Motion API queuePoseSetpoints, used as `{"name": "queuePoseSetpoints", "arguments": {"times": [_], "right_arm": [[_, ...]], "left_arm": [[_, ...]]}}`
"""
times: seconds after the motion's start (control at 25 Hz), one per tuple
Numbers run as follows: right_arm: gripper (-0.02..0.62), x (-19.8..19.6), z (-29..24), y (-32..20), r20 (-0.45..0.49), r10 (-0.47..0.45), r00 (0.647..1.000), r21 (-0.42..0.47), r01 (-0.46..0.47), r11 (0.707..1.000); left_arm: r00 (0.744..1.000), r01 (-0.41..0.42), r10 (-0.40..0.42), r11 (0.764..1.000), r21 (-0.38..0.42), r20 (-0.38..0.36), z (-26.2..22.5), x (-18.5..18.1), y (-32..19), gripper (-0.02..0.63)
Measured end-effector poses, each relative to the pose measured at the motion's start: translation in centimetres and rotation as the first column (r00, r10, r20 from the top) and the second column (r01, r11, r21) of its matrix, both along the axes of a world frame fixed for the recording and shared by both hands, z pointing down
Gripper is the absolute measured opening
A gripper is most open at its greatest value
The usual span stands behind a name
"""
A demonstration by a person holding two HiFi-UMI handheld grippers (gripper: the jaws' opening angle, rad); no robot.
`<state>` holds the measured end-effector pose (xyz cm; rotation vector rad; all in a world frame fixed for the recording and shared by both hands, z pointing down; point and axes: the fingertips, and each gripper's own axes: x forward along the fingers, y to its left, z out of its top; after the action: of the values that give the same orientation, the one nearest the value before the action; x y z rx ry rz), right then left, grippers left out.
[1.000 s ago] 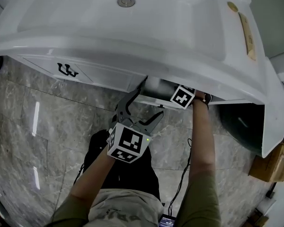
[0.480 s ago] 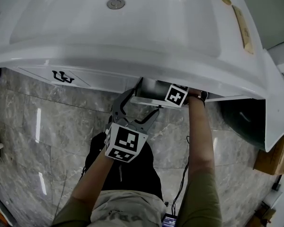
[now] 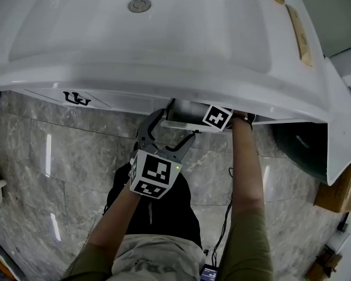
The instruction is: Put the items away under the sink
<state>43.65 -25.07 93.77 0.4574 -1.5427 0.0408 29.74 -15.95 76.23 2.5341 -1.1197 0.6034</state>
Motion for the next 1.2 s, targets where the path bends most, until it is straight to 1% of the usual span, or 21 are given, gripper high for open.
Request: {"name": "queuePoseSetpoints", "arguments": {"times": [0.16, 0.28, 0.4, 0.48, 0.64, 0.72, 0.8, 0.88, 0.96, 1.04, 1.08, 1.12, 1.2], "right_arm": [[0.135, -0.7, -1.5, -0.1, 0.065, 0.021, 0.998, 0.058, -0.025, 0.998], [0.135, -1.2, -3.3, -0.3, 0.108, 0.030, 0.994, 0.161, -0.047, 0.986], [0.135, -1.7, -5.2, -0.3, 0.144, 0.027, 0.989, 0.278, -0.066, 0.958], [0.135, -1.8, -6.2, 0.1, 0.174, 0.028, 0.984, 0.332, -0.085, 0.939], [0.135, -1.8, -8.3, 1.6, 0.218, 0.060, 0.974, 0.383, -0.143, 0.912], [0.135, -1.7, -9.5, 2.6, 0.243, 0.079, 0.967, 0.412, -0.177, 0.894], [0.135, -1.6, -11.1, 3.8, 0.274, 0.095, 0.957, 0.454, -0.215, 0.865], [0.135, -1.7, -13.0, 5.4, 0.324, 0.120, 0.938, 0.492, -0.276, 0.826], [0.135, -1.5, -15.1, 7.5, 0.381, 0.157, 0.911, 0.514, -0.350, 0.783], [0.135, -1.2, -17.7, 9.7, 0.453, 0.197, 0.869, 0.517, -0.436, 0.737], [0.135, -1.2, -19.3, 10.8, 0.505, 0.221, 0.834, 0.504, -0.493, 0.709], [0.135, -1.1, -21.0, 11.9, 0.566, 0.246, 0.787, 0.478, -0.556, 0.680], [0.135, -1.0, -24.8, 14.0, 0.680, 0.283, 0.676, 0.410, -0.671, 0.618]], "left_arm": [[1.000, 0.005, -0.005, 1.000, -0.027, 0.000, -0.4, 0.1, -0.1, 0.387], [1.000, 0.006, -0.007, 0.998, -0.055, -0.005, -1.1, 0.3, 0.4, 0.387], [1.000, 0.006, -0.006, 0.997, -0.071, 0.000, -2.1, 0.4, 0.9, 0.387], [1.000, 0.005, -0.004, 0.997, -0.074, 0.002, -2.9, 0.5, 1.1, 0.387], [1.000, -0.003, 0.004, 0.997, -0.072, 0.014, -4.8, 0.7, 1.8, 0.387], [1.000, -0.004, 0.006, 0.998, -0.067, 0.017, -5.9, 0.8, 2.1, 0.387], [1.000, 0.001, 0.000, 0.998, -0.061, 0.017, -7.2, 0.8, 2.5, 0.387], [1.000, 0.014, -0.013, 0.998, -0.055, 0.016, -8.7, 0.9, 3.2, 0.387], [0.999, 0.034, -0.033, 0.998, -0.051, 0.010, -10.4, 1.0, 4.1, 0.387], [0.999, 0.051, -0.051, 0.998, -0.044, 0.005, -12.6, 1.0, 5.1, 0.387], [0.998, 0.058, -0.058, 0.998, -0.037, 0.003, -13.7, 0.9, 5.6, 0.387], [0.998, 0.065, -0.065, 0.997, -0.031, 0.003, -14.9, 0.7, 6.0, 0.387], [0.997, 0.081, -0.080, 0.997, -0.021, 0.008, -17.4, 0.4, 6.8, 0.387]]}}
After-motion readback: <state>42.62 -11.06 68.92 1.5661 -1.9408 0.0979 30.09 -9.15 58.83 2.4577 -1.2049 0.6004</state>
